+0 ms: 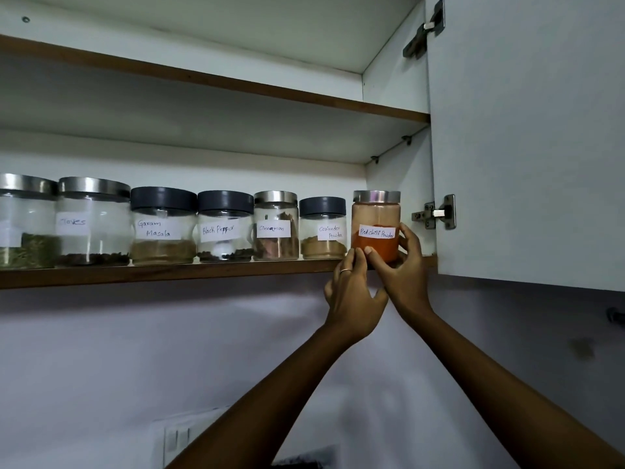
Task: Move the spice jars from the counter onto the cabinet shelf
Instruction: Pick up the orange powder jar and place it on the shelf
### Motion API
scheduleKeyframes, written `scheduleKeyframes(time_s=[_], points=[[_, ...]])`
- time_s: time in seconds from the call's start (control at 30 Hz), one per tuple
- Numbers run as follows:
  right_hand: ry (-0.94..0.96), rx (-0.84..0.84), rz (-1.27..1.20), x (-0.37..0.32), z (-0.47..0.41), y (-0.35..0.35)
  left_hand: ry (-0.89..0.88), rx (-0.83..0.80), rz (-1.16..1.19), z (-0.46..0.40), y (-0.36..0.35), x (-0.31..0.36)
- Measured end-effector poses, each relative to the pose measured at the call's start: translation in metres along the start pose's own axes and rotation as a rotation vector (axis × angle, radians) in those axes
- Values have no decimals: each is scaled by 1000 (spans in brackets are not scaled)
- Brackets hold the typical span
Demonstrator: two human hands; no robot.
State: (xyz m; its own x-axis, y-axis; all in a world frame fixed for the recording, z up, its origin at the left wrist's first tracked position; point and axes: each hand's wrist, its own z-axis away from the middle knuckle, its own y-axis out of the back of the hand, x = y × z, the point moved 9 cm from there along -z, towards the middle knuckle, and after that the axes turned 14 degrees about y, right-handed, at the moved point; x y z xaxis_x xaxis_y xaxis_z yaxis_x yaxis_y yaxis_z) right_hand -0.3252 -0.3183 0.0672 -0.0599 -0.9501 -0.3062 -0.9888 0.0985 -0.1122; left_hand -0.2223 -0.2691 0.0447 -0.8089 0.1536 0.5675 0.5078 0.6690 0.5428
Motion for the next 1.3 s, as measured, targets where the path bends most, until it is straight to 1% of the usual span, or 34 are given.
scheduleKeyframes(time_s=[0.13, 0.3, 0.53, 0.67, 1.0, 1.2, 1.3], points=[[18, -31, 88, 10, -8, -3, -12, -1, -101, -6, -5, 1], [-51, -144, 67, 27, -12, -10, -14, 2, -177, -8, -8, 1], [-54, -185, 155, 29, -12, -13, -37, 93, -362, -6, -8, 2], [-62, -223, 163, 28, -9, -16, -56, 128, -449, -3, -9, 2], [-99, -238, 221, 31, 2, -20, -45, 107, -510, -3, -13, 0], [-117, -254, 186, 23, 8, -22, -58, 77, -513, 0, -8, -2], [-111, -210, 235, 15, 21, -19, -100, 102, -470, 10, 4, -1]])
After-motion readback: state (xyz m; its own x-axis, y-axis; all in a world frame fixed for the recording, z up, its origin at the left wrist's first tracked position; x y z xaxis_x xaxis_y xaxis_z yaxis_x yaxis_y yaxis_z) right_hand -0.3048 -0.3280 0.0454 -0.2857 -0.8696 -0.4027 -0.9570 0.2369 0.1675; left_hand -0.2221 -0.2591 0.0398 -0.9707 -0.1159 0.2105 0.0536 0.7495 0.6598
